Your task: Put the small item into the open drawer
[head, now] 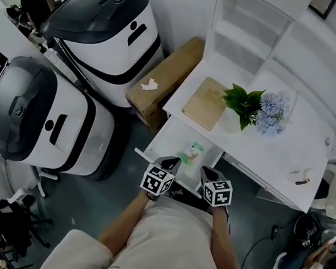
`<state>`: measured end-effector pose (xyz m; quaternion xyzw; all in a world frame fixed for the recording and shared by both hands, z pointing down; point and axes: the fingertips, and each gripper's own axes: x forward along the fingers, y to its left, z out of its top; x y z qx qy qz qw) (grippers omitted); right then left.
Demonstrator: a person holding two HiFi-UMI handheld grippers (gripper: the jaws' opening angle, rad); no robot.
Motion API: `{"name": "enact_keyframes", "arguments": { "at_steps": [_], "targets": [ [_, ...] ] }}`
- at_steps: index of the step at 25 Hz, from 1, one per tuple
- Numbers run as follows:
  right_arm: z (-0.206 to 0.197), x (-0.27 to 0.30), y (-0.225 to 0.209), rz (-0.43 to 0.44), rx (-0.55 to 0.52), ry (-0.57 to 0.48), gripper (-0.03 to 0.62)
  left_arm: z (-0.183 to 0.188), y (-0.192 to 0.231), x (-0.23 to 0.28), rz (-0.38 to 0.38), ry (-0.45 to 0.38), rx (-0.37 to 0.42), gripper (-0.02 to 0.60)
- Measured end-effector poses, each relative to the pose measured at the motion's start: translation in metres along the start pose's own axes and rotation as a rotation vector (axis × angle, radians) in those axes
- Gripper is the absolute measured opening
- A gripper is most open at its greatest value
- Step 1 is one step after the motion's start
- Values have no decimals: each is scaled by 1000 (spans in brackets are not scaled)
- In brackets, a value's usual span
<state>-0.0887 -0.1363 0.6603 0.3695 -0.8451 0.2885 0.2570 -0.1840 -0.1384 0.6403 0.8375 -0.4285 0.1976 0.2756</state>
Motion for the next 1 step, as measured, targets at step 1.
{"name": "enact_keyframes", "arguments": {
  "at_steps": [1],
  "targets": [
    [1,1,0,1,-1,0,26,0,0,0,0,0,0,17]
  ]
}}
